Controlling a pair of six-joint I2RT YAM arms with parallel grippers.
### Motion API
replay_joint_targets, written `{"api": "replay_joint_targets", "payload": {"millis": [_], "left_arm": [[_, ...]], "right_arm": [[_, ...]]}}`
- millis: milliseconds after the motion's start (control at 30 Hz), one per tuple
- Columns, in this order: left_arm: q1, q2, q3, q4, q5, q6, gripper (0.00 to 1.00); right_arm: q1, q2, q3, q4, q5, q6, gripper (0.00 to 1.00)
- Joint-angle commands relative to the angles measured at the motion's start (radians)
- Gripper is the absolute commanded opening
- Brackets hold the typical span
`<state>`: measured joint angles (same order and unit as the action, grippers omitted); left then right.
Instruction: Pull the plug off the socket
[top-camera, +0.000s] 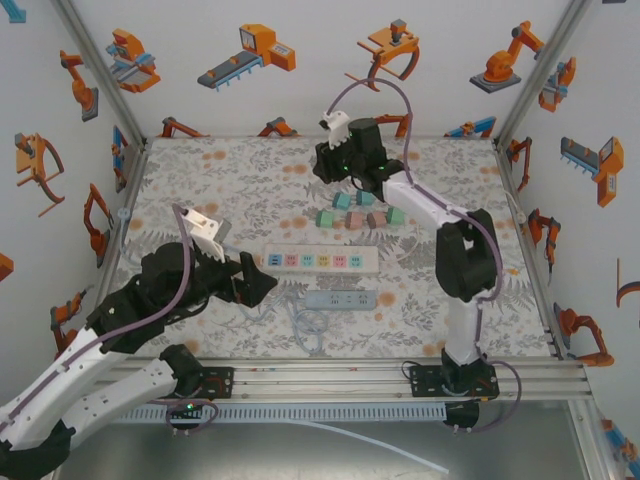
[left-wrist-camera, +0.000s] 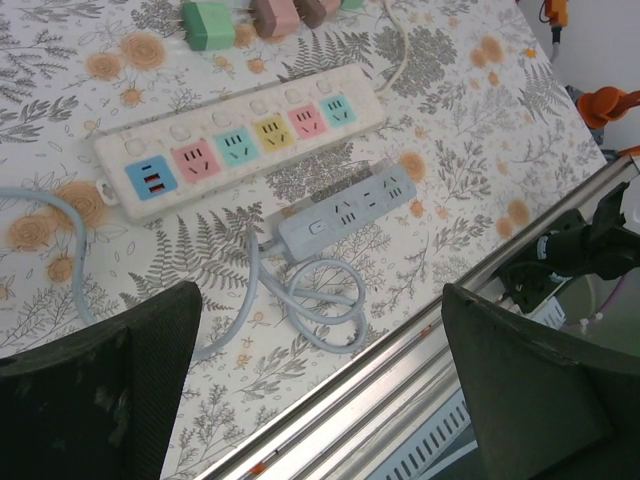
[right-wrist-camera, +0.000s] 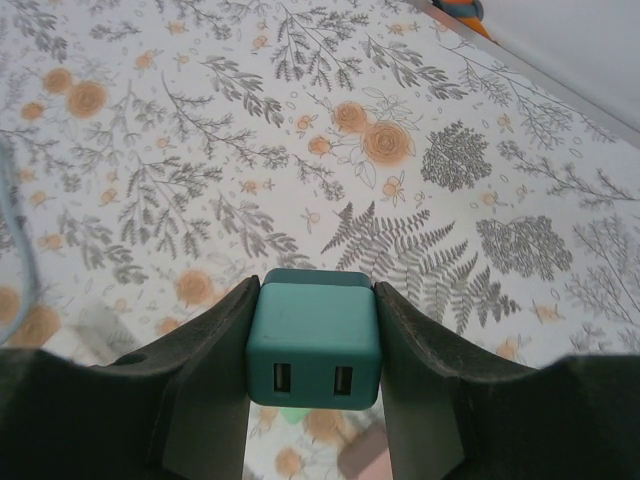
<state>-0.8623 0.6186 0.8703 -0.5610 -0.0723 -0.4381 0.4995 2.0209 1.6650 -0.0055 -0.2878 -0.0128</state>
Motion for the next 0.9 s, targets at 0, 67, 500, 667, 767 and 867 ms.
{"api": "replay_joint_targets", "payload": {"millis": [0,67,500,667,767,867], "left_arm": [[0.008,-0.013,-0.007,-0.02,-0.033,0.011,0.97],[0.008,-0.014,-0.009,-0.037,-0.038,-0.001,0.97],[0.008,-0.016,-0.041,-0.037,-0.049,-0.022,0.97],[0.008,-0.01,-0.063,-0.017,-0.04,-0.035,0.97],[0.008,-0.007,-0.066,-0.014,-0.041,-0.035,0.97],[0.008,-0.003,-0.065,-0.028,-0.057,-0.035,0.97]], "right_arm": [[-0.003,0.109,0.114,0.032,-0.041,-0.022,0.0],[-0.003,0.177,0.182,0.015,-0.04,-0.016,0.0],[0.008,0.47,0.496,-0.237,-0.027,0.01,0.06],[0.017,0.502,0.482,-0.241,-0.009,0.008,0.1],[0.017,0.511,0.501,-0.261,-0.007,0.008,0.17],[0.019,0.509,0.497,-0.273,-0.008,0.014,0.31]]}}
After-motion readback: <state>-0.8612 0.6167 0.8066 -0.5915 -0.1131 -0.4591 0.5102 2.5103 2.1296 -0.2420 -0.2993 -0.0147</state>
